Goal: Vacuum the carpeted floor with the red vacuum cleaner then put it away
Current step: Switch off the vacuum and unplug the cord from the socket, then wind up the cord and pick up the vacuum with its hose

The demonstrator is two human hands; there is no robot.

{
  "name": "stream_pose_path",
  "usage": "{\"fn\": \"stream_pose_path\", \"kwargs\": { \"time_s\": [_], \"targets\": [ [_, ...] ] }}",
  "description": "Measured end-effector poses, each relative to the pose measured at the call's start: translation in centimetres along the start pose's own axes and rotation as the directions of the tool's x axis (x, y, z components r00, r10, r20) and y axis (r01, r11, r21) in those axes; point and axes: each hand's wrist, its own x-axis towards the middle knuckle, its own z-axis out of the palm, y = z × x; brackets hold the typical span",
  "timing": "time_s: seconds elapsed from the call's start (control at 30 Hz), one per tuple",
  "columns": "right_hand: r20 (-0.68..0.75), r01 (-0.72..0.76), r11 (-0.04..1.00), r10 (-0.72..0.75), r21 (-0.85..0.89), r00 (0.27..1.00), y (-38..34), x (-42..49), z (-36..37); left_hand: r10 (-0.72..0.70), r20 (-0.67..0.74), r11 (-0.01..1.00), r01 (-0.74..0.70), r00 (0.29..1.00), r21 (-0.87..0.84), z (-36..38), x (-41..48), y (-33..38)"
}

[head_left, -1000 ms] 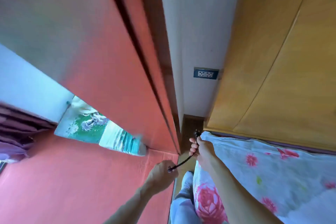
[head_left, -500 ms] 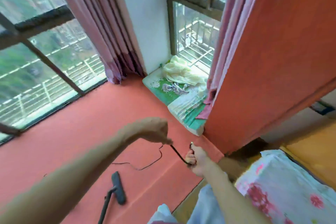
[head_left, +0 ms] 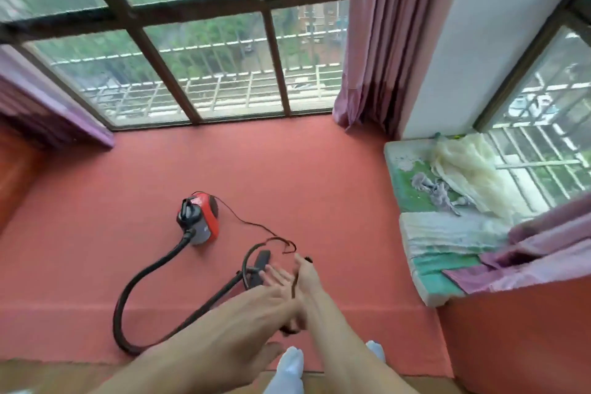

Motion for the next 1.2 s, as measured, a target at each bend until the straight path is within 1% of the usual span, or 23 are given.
{"fn": "stream_pose_path", "kwargs": {
  "time_s": [0.03,0.1,0.17,0.2,0.3,0.33,0.4,0.43,0.5,0.57,0.63,0.7,0.77,0.8,0.83,0.87,0.9,0.93,1.0,1.03,1.1,1.17,1.2],
  "targets": [
    [0.013,-0.006,1.000,0.006,0.008,1.000,0.0,0.8,0.3,-0.067,-0.019,0.997,0.066,0.998,-0.038,0.4,-0.6,0.1],
    [0.061,-0.039,0.997,0.042,-0.063,0.997,-0.2,1.5,1.4,-0.186,-0.052,0.976,0.179,0.981,-0.123,1.2,-1.5,0.2],
    [0.068,-0.072,0.986,0.083,-0.150,0.994,0.3,2.2,1.7,-0.245,-0.096,0.965,0.234,0.965,-0.116,2.5,-2.2,0.7],
    [0.070,-0.102,0.978,0.116,-0.181,0.991,0.6,2.4,2.0,-0.252,-0.115,0.967,0.245,0.961,-0.071,3.3,-2.5,1.0],
    [0.060,-0.128,0.959,0.148,-0.254,0.987,2.5,2.5,3.0,-0.156,-0.177,0.972,0.183,0.972,0.145,5.8,-2.9,1.6],
    [0.050,-0.121,0.959,0.138,-0.257,0.989,3.1,2.7,3.3,-0.171,-0.213,0.961,0.210,0.962,0.179,6.3,-3.3,1.6],
    [0.003,-0.045,0.952,0.048,-0.303,0.999,3.3,3.3,3.8,-0.194,-0.350,0.957,0.255,0.916,0.137,6.5,-4.9,1.5],
    [-0.019,0.000,0.933,-0.007,-0.359,1.000,3.2,3.5,4.3,-0.261,-0.423,0.954,0.300,0.868,0.027,6.3,-6.0,1.3],
    [-0.044,0.080,0.900,-0.109,-0.429,0.993,2.4,3.7,5.7,-0.445,-0.521,0.895,0.346,0.728,-0.281,6.0,-8.2,0.2],
    [-0.028,0.176,0.850,-0.218,-0.496,0.976,1.3,3.1,7.5,-0.638,-0.553,0.764,0.344,0.537,-0.546,6.1,-9.8,-1.5],
    [0.039,0.275,0.792,-0.304,-0.545,0.952,0.3,1.7,9.4,-0.791,-0.534,0.609,0.300,0.300,-0.734,5.7,-10.4,-4.1],
    [0.137,0.372,0.751,-0.358,-0.545,0.923,-0.4,-0.5,11.2,-0.870,-0.480,0.493,0.184,0.114,-0.850,5.1,-10.3,-7.9],
    [0.256,0.479,0.706,-0.406,-0.522,0.877,-0.5,-3.2,13.0,-0.924,-0.380,0.380,0.018,-0.038,-0.925,4.5,-9.1,-12.2],
    [0.313,0.518,0.692,-0.413,-0.502,0.855,-0.4,-4.4,13.8,-0.951,-0.299,0.307,-0.103,-0.082,-0.946,4.2,-8.1,-14.5],
    [0.362,0.541,0.693,-0.405,-0.477,0.839,-0.2,-5.6,14.7,-0.976,-0.200,0.215,-0.239,-0.088,-0.947,3.8,-6.8,-16.4],
    [0.398,0.550,0.700,-0.392,-0.456,0.829,0.0,-6.6,15.3,-0.995,-0.088,0.101,-0.363,-0.052,-0.926,3.4,-5.1,-18.1],
    [0.417,0.554,0.705,-0.385,-0.443,0.823,0.3,-7.3,15.8,-0.999,0.024,-0.034,-0.456,0.027,-0.889,3.2,-3.3,-19.5],
    [0.421,0.555,0.709,-0.385,-0.434,0.821,0.4,-7.8,16.2,-0.983,0.123,-0.177,-0.528,0.136,-0.831,3.0,-1.3,-20.5],
    [0.396,0.557,0.720,-0.409,-0.414,0.822,0.3,-8.3,16.7,-0.897,0.245,-0.428,-0.583,0.369,-0.691,2.5,2.7,-22.0],
    [0.383,0.561,0.724,-0.423,-0.402,0.821,0.1,-8.4,16.9,-0.837,0.273,-0.528,-0.573,0.474,-0.627,2.1,4.5,-22.5],
    [0.373,0.585,0.721,-0.461,-0.372,0.805,-0.8,-8.7,17.2,-0.709,0.287,-0.681,-0.521,0.644,-0.514,1.0,8.3,-23.5],
    [0.371,0.627,0.691,-0.510,-0.360,0.776,-2.0,-9.1,17.5,-0.585,0.265,-0.796,-0.481,0.767,-0.368,-0.6,11.7,-23.5],
    [0.365,0.647,0.673,-0.537,-0.359,0.761,-2.8,-9.3,17.5,-0.544,0.247,-0.830,-0.471,0.802,-0.298,-1.4,13.2,-23.1]
  ]
}}
